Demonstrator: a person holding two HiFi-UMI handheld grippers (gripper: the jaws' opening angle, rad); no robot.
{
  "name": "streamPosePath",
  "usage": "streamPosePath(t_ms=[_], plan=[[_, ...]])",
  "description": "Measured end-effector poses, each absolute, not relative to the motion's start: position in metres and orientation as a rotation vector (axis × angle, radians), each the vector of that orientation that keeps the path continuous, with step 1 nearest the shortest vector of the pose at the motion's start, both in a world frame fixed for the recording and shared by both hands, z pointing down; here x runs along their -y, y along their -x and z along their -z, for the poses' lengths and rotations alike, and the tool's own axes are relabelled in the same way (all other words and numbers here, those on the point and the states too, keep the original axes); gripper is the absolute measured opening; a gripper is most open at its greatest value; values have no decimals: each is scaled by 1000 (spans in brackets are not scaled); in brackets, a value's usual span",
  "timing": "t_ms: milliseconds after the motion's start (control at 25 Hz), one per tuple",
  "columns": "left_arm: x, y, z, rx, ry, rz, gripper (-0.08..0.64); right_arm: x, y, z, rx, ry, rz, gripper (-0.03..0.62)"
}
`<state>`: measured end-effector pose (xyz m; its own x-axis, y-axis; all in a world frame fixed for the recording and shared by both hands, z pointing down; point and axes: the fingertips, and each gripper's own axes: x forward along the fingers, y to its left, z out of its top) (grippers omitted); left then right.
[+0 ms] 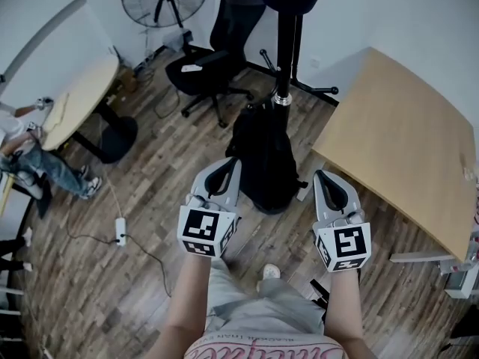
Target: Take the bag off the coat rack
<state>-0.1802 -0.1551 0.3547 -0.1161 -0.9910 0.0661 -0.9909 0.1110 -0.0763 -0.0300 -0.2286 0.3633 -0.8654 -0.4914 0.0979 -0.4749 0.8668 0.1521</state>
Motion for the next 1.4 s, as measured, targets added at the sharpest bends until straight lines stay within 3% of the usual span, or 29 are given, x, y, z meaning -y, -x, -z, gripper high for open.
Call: streamPosePath(t_ms=[1120, 1400], plan=[[230, 290, -359, -1741, 2606, -1, 18, 216, 91, -357, 2718, -1570, -17, 6], [246, 298, -380, -1639, 2728, 3, 141, 224, 107, -363, 2666, -1645, -4, 249]])
